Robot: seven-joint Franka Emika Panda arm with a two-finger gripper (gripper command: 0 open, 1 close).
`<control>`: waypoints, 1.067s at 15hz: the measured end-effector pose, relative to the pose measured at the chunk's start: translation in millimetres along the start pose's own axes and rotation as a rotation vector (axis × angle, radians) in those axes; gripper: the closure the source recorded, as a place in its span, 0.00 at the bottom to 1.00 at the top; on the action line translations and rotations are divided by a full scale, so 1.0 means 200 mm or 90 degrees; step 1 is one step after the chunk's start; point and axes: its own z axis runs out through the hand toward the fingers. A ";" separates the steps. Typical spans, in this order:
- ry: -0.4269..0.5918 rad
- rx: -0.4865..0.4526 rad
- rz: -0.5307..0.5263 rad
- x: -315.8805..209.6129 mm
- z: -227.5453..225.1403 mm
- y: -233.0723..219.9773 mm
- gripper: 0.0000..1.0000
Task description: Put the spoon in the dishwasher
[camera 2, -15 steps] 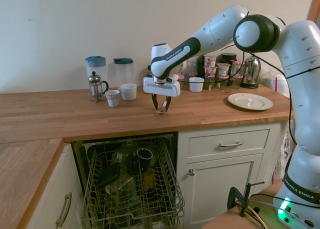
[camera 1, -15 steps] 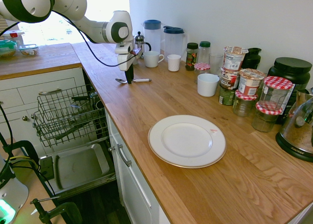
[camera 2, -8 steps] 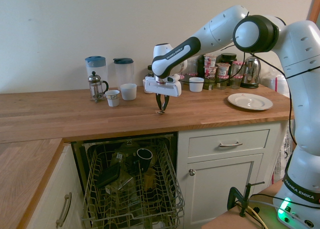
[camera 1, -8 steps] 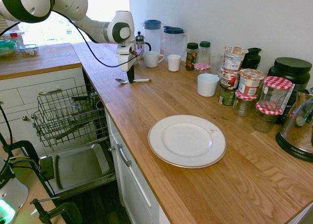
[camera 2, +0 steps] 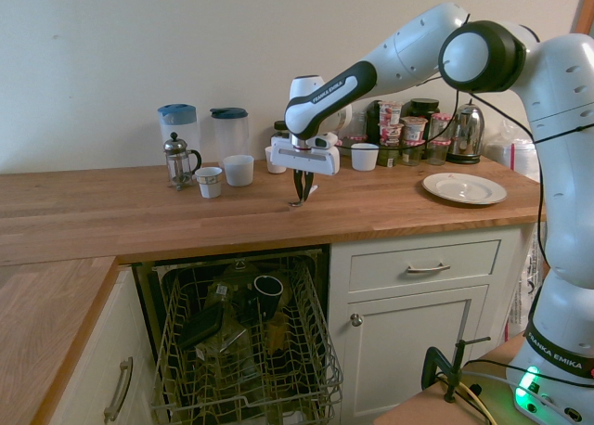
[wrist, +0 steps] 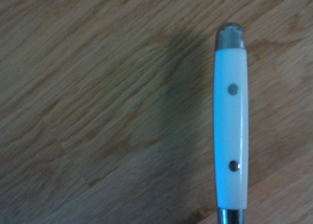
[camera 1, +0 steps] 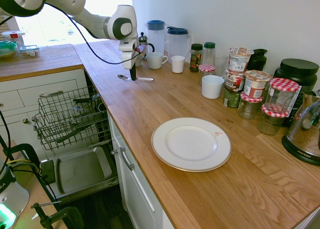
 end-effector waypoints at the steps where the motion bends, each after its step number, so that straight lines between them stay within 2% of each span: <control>1: -0.001 0.009 -0.009 -0.01 -0.12 0.04 1.00; 4: 0.006 0.021 -0.075 -0.18 -0.35 0.31 1.00; 9: 0.044 0.025 -0.192 -0.70 -0.40 1.05 1.00; 13: 0.065 -0.005 -0.277 -0.94 -0.22 1.56 1.00; 16: 0.077 -0.016 -0.312 -1.02 0.03 1.72 1.00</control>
